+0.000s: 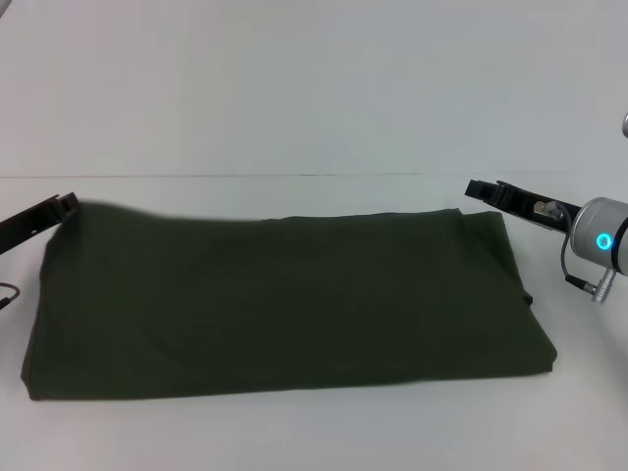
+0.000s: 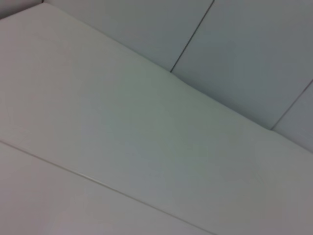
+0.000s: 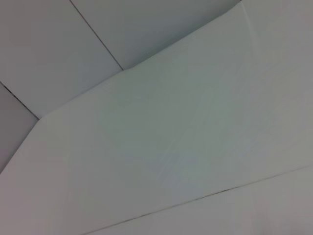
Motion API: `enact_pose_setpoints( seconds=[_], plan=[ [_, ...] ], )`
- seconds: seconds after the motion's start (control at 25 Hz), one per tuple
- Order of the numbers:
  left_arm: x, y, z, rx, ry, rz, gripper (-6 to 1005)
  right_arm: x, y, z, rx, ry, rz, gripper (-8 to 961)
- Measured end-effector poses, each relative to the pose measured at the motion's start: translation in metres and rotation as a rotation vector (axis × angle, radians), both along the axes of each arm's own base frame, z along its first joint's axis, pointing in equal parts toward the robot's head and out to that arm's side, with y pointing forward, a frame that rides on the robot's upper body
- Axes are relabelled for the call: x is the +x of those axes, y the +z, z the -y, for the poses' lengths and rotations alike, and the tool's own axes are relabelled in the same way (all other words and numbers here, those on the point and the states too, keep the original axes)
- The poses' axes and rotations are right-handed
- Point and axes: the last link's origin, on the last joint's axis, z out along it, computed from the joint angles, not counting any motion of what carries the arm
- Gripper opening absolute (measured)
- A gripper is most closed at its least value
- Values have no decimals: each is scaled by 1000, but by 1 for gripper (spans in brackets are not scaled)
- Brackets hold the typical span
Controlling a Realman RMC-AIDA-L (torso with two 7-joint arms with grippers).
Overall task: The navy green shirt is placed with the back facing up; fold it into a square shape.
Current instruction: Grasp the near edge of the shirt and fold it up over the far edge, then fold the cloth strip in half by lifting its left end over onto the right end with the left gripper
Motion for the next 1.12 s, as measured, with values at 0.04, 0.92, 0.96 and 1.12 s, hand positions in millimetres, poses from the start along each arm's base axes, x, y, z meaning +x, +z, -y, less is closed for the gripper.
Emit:
enact_pose_setpoints(
  seconds=[0.04,0.92,0.96,1.12],
  plan=[
    [-2,1,1,14,6,5,120,0,0,0,0,0,0,223],
    [-7,17,34,-151,-50,164,666,10,19,30,-42,133,-120,924],
    [-8,21,41,-189,-47,168,687,11,22,33,-64,142,-127,923],
    [-14,38,62,-309,-16,148,796,16,33,47,-176,163,-144,921]
  ],
)
